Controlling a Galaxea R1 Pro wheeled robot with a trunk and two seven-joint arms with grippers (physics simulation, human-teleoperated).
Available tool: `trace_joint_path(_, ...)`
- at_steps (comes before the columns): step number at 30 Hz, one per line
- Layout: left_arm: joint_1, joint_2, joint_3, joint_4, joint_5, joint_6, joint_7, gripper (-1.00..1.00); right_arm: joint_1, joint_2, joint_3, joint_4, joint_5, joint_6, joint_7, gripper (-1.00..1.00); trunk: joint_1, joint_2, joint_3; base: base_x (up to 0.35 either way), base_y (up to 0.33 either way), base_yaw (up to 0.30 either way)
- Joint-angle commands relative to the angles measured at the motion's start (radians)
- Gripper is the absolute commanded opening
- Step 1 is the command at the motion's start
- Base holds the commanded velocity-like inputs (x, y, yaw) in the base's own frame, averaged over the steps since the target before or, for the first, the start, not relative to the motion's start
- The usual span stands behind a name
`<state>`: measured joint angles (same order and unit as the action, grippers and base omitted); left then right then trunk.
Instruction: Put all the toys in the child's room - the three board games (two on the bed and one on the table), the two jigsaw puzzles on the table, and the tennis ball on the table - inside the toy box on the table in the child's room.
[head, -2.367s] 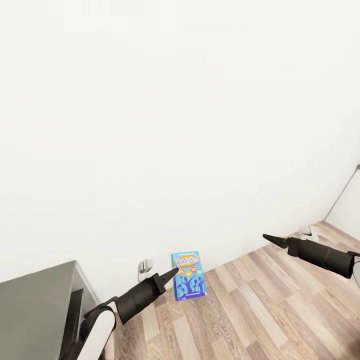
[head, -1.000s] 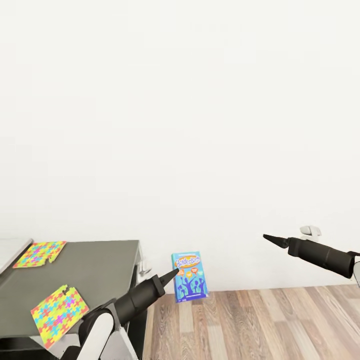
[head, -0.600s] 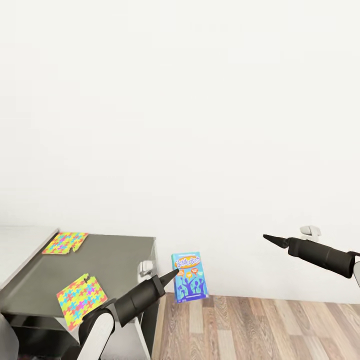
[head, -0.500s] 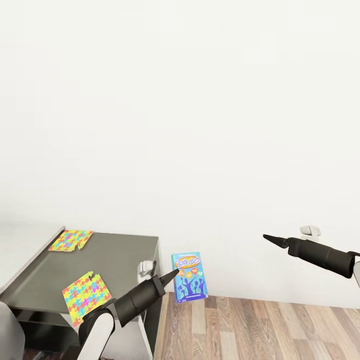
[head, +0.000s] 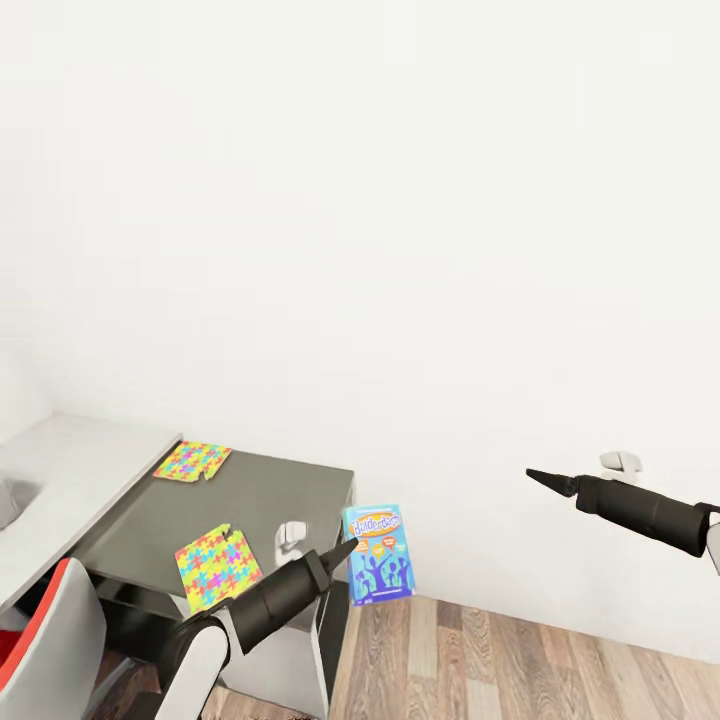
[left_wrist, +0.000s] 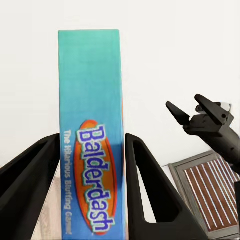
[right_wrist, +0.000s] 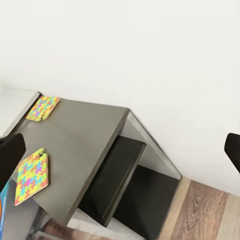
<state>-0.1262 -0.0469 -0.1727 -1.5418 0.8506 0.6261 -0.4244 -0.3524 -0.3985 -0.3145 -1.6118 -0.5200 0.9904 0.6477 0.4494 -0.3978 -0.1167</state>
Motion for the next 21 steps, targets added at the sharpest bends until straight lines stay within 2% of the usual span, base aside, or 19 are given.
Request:
trace_joint_path(1, -0.001, -0.001, 0.001, 0.000, 0.007, 0.008, 0.001, -1.00, -0.001, 0.000, -0.002, 0.000, 0.003, 0.005, 0.006, 1.00, 0.001, -0.002, -0.002, 0.000, 0.000, 0.280)
trace_joint_path(10, -0.001, -0.001, 0.001, 0.000, 0.008, 0.008, 0.001, -1.00, -0.001, 0.000, -0.002, 0.000, 0.003, 0.005, 0.005, 1.00, 0.001, -0.002, -0.002, 0.000, 0.000, 0.178)
trace_joint_path(13, -0.001, 0.000, 0.001, 0.000, 0.008, 0.008, 0.001, -1.00, -0.001, 0.000, -0.003, 0.000, 0.003, 0.004, 0.005, 1.00, 0.001, -0.002, -0.002, 0.000, 0.000, 0.070)
trace_joint_path(17, -0.005, 0.008, 0.009, -0.011, 0.035, 0.002, -0.011, -1.00, -0.021, 0.015, -0.024, 0.006, 0.002, 0.011, 0.003, 1.00, 0.001, -0.002, -0.002, 0.000, 0.000, 0.000)
trace_joint_path(21, -0.005, 0.008, 0.009, -0.011, 0.035, 0.002, -0.011, -1.00, -0.021, 0.015, -0.024, 0.006, 0.002, 0.011, 0.003, 1.00, 0.001, -0.002, -0.002, 0.000, 0.000, 0.000)
